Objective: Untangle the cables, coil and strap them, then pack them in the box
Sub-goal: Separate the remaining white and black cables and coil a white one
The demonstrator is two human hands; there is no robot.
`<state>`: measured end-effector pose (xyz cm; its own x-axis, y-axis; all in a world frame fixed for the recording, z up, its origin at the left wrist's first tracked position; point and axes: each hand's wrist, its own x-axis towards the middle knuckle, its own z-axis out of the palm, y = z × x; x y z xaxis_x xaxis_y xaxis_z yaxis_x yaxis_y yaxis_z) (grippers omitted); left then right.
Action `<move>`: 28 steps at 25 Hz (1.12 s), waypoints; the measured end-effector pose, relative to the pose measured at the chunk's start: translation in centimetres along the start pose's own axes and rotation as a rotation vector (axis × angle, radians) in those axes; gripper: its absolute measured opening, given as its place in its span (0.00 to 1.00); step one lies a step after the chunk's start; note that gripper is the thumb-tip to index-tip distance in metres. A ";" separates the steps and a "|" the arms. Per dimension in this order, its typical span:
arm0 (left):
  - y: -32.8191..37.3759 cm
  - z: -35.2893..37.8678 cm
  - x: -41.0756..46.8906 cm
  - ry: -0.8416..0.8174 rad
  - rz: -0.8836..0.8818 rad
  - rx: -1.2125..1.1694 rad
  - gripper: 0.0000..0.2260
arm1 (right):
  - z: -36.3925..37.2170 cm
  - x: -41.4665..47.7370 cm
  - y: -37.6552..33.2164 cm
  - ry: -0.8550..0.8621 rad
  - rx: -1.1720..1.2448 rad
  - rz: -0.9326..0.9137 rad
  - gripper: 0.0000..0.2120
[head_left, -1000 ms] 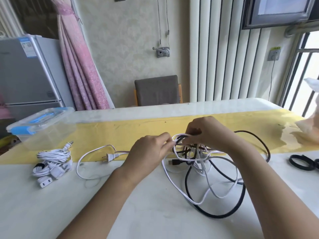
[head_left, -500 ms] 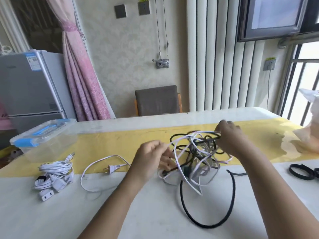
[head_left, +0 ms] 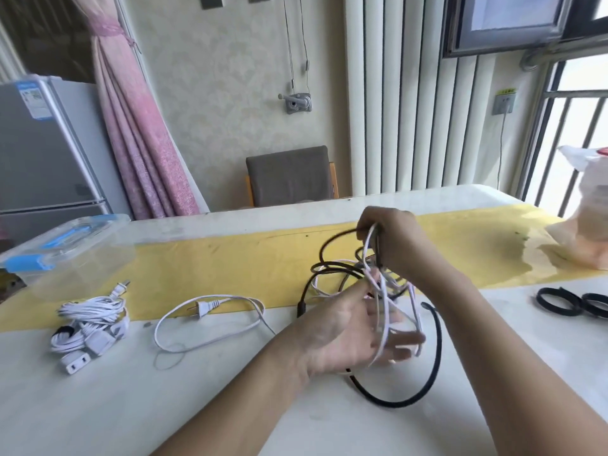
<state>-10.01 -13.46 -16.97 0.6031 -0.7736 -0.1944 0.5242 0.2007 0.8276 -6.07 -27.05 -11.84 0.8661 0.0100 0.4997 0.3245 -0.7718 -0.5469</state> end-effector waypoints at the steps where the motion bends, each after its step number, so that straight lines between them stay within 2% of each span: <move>1: 0.6 -0.2 0.9 0.047 0.085 0.032 0.31 | -0.2 0.1 -0.1 0.135 0.093 0.043 0.14; 2: 1.5 -0.5 1.6 0.143 0.186 0.155 0.33 | -0.7 0.1 -0.2 0.274 0.163 0.079 0.13; 3: 2.8 -0.8 2.1 0.282 0.279 0.373 0.36 | -1.2 0.1 0.1 0.378 0.187 0.109 0.12; 5: 5.9 -3.0 2.4 0.650 0.341 1.036 0.47 | -1.9 0.2 1.1 0.418 0.076 0.195 0.11; 6: 7.4 -4.7 2.1 0.854 0.265 1.322 0.54 | -2.1 0.2 1.8 0.350 -0.051 0.255 0.10; 7: 8.6 -6.3 1.5 0.984 0.187 1.489 0.57 | -2.1 0.2 2.5 0.234 -0.189 0.305 0.09; 8: 9.1 -8.0 1.1 1.014 0.124 1.564 0.57 | -2.2 0.2 3.2 0.066 -0.314 0.353 0.07; 11: 7.9 -10.4 0.3 0.843 0.103 1.577 0.48 | -1.7 0.0 3.9 -0.542 -0.572 0.389 0.07; 13: 6.1 -10.9 0.5 0.814 0.228 1.515 0.35 | -1.7 -0.3 3.6 -0.737 -0.567 0.362 0.13; 14: 5.5 -10.9 0.6 0.883 0.294 1.511 0.28 | -1.9 -0.5 3.4 -0.785 -0.547 0.368 0.21; 15: 5.0 -10.6 0.6 0.989 0.355 1.537 0.22 | -2.2 -0.6 3.1 -0.801 -0.544 0.371 0.29; 16: 4.5 -10.1 0.8 1.098 0.409 1.562 0.17 | -2.2 -0.5 3.1 -0.789 -0.546 0.357 0.30; 17: 4.0 -9.2 0.9 1.143 0.489 1.562 0.13 | -2.1 -0.3 3.2 -0.740 -0.538 0.318 0.24; 19: 2.6 -6.7 1.3 1.003 0.576 1.391 0.04 | -1.5 0.1 3.2 -0.505 -0.478 0.283 0.15; 21: 0.8 -4.5 2.4 0.771 0.448 1.245 0.10 | -0.9 0.2 2.9 -0.266 -0.381 0.261 0.15; 22: -0.1 -4.0 3.1 0.675 0.392 1.271 0.12 | -0.7 0.4 3.0 -0.212 -0.327 0.229 0.17; 25: -1.5 -3.8 4.0 0.585 0.456 1.343 0.10 | 0.4 0.5 3.7 -0.315 -0.152 0.144 0.18; 27: -1.5 -4.0 3.6 0.646 0.518 1.380 0.11 | 1.1 0.5 4.3 -0.345 -0.061 0.203 0.09; 28: -1.4 -4.1 3.3 0.675 0.542 1.414 0.12 | 1.3 0.6 4.8 -0.372 -0.083 0.252 0.13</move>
<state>-6.29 -13.82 -20.96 0.8544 -0.3420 0.3912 -0.5181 -0.6190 0.5903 -3.46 -29.86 -15.01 0.9968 0.0314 0.0738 0.0674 -0.8275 -0.5574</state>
